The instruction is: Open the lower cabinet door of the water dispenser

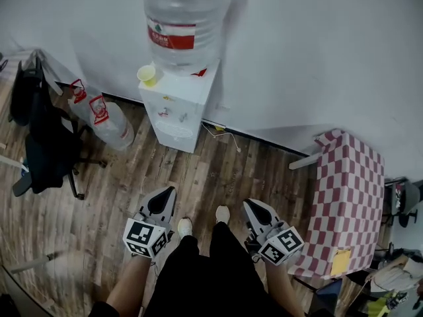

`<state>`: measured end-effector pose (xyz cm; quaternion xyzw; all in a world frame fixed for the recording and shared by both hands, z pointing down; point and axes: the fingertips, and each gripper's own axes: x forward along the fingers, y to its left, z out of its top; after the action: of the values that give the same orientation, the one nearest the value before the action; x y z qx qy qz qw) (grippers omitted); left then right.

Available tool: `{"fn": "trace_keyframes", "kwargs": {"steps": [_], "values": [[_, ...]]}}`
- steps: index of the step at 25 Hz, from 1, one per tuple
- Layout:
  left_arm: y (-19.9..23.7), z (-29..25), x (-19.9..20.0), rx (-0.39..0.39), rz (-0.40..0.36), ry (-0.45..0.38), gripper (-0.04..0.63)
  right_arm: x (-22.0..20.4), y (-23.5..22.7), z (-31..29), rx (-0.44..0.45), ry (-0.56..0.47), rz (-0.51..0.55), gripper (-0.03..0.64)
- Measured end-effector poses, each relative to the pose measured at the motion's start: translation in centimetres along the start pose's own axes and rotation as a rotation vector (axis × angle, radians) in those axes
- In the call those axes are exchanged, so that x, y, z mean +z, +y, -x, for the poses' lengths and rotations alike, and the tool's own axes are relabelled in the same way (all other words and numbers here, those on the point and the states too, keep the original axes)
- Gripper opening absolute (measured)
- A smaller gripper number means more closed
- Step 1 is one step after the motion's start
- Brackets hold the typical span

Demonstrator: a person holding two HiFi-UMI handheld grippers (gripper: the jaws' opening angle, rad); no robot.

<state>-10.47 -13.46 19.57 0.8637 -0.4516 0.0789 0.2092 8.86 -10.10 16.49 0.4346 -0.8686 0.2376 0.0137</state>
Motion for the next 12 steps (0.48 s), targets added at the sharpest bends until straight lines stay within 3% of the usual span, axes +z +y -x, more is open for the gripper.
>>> {"fn": "trace_keyframes", "kwargs": {"steps": [5,12], "values": [[-0.6,-2.8,0.3,0.038,-0.007,0.010,0.014,0.4,-2.9,-1.0,0.042,0.021,-0.017,0.023],[-2.0,-8.0,2.0,0.134,0.015,-0.001,0.014,2.4,-7.9,-4.1,0.192,0.078,0.004,0.023]]}}
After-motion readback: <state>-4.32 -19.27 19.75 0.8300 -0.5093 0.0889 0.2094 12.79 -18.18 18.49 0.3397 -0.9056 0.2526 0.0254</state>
